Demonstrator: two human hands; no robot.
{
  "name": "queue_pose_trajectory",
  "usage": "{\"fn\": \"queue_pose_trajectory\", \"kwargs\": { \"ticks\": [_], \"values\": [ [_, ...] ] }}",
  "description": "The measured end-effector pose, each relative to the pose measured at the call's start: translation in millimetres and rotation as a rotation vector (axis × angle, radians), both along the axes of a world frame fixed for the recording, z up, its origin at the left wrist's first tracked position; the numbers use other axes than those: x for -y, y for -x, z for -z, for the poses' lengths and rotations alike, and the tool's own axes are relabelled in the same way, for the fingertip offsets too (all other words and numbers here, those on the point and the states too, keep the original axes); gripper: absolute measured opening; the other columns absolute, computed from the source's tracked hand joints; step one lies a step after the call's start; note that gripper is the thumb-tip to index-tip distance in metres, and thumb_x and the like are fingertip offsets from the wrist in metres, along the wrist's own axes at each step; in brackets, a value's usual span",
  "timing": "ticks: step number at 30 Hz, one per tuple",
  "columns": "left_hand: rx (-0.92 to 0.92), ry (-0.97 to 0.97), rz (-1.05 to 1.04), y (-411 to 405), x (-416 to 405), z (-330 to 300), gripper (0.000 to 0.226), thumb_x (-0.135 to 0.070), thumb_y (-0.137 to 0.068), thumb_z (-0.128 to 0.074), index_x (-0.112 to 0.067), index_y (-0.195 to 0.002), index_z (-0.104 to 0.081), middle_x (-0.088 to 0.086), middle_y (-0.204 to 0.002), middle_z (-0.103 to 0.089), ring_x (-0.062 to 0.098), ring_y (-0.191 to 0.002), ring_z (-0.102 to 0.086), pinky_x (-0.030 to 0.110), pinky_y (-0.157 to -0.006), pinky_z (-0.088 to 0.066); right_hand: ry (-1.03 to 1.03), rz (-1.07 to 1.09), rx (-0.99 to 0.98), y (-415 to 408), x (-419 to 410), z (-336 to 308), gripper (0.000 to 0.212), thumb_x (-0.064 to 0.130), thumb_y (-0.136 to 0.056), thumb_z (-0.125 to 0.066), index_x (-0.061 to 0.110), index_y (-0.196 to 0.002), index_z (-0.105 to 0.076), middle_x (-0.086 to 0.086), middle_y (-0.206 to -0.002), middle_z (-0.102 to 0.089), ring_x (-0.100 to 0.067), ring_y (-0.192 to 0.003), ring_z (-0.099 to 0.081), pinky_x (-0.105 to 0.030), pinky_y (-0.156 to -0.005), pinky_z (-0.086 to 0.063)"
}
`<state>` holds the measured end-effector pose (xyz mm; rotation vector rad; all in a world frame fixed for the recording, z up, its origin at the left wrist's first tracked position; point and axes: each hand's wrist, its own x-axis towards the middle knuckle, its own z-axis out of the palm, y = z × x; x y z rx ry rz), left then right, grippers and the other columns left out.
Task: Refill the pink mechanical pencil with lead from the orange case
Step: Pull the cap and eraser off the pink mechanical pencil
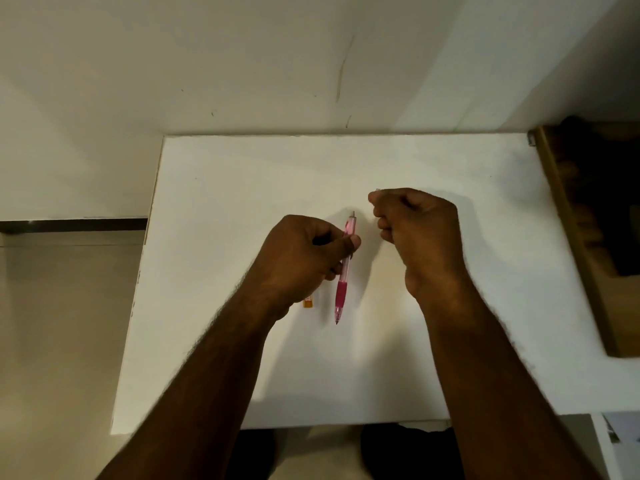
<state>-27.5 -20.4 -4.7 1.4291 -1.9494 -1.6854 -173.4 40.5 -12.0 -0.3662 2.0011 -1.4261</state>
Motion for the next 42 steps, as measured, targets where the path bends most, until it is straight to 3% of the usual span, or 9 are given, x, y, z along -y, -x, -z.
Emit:
{"fn": "queue_pose_trajectory", "kwargs": {
  "ticks": [3, 7, 10, 13, 18, 24, 33, 36, 42],
  "values": [
    [-0.008, -0.002, -0.019, -1, 2, 0, 0.024, -0.038, -0.087, -0.073, -0.018, -0.074, -0.079, -0.005, -0.059, -0.072, 0.004, -0.050, -0.066, 0.010, -0.052, -0.050, -0.103, -0.095, -0.289, -3, -2, 6, 0.005, 0.026, -0.084, -0.077, 0.023, -0.086, -0.081, 0.007, -0.079, -0.078, -0.012, -0.077, -0.073, -0.041, -0.082, -0.062],
    [0.009, 0.005, -0.011, -2, 1, -1, 0.024, -0.039, -0.086, -0.072, -0.019, -0.074, -0.078, -0.007, -0.058, -0.071, 0.003, -0.050, -0.065, 0.010, -0.051, -0.049, -0.190, -0.175, -0.481, -5, -2, 14, 0.008, 0.032, -0.085, -0.077, 0.025, -0.087, -0.081, 0.011, -0.084, -0.079, -0.005, -0.077, -0.071, -0.031, -0.079, -0.059],
    [0.009, 0.015, -0.018, -2, 2, 0, 0.024, -0.039, -0.087, -0.072, -0.019, -0.076, -0.079, -0.004, -0.061, -0.072, 0.005, -0.054, -0.066, 0.016, -0.056, -0.052, -0.244, -0.235, -0.621, -5, -3, 22, 0.015, 0.033, -0.089, -0.075, 0.022, -0.096, -0.083, 0.005, -0.096, -0.082, -0.011, -0.083, -0.071, -0.022, -0.077, -0.048],
    [-0.008, 0.006, -0.025, -2, 1, -1, 0.022, -0.037, -0.087, -0.072, -0.018, -0.077, -0.079, -0.006, -0.059, -0.071, 0.004, -0.053, -0.066, 0.011, -0.053, -0.050, -0.272, -0.251, -0.693, -5, -3, 26, 0.020, 0.033, -0.091, -0.074, 0.021, -0.104, -0.082, 0.002, -0.103, -0.081, -0.016, -0.093, -0.074, -0.020, -0.080, -0.044],
    [-0.020, 0.007, -0.032, -3, 2, -1, 0.022, -0.038, -0.087, -0.072, -0.019, -0.078, -0.079, -0.005, -0.061, -0.072, 0.003, -0.053, -0.066, 0.009, -0.052, -0.048, -0.232, -0.202, -0.559, -6, -1, 25, 0.010, 0.032, -0.087, -0.077, 0.024, -0.092, -0.080, 0.012, -0.082, -0.075, -0.002, -0.072, -0.065, -0.020, -0.073, -0.050],
    [-0.014, 0.010, -0.033, -3, 2, -1, 0.023, -0.039, -0.087, -0.071, -0.019, -0.079, -0.079, -0.006, -0.063, -0.072, 0.004, -0.055, -0.067, 0.008, -0.052, -0.049, -0.150, -0.159, -0.441, -6, 1, 20, 0.008, 0.028, -0.086, -0.078, 0.023, -0.087, -0.073, 0.015, -0.078, -0.070, -0.002, -0.074, -0.066, -0.013, -0.067, -0.048],
    [-0.019, 0.000, -0.035, -2, 1, -2, 0.024, -0.038, -0.087, -0.071, -0.016, -0.081, -0.079, -0.005, -0.065, -0.072, 0.007, -0.057, -0.067, 0.015, -0.058, -0.050, -0.067, -0.042, -0.238, -9, 1, 14, 0.017, 0.029, -0.090, -0.068, 0.024, -0.081, -0.081, 0.010, -0.074, -0.077, -0.008, -0.073, -0.071, -0.037, -0.078, -0.061],
    [-0.026, -0.002, -0.031, -2, 1, -2, 0.023, -0.038, -0.087, -0.072, -0.017, -0.080, -0.079, -0.005, -0.064, -0.073, 0.005, -0.056, -0.067, 0.012, -0.055, -0.049, -0.088, -0.069, -0.276, -8, -1, 15, 0.012, 0.027, -0.088, -0.074, 0.022, -0.079, -0.080, 0.006, -0.072, -0.077, -0.013, -0.068, -0.072, -0.041, -0.078, -0.063],
    [-0.022, 0.014, -0.023, -2, 2, 2, 0.022, -0.040, -0.086, -0.072, -0.020, -0.077, -0.079, -0.005, -0.064, -0.073, 0.007, -0.058, -0.069, 0.009, -0.054, -0.051, -0.242, -0.210, -0.572, -9, -2, 17, 0.011, 0.022, -0.088, -0.074, 0.019, -0.097, -0.080, 0.002, -0.090, -0.080, -0.011, -0.078, -0.070, -0.026, -0.081, -0.054]
  ]
}}
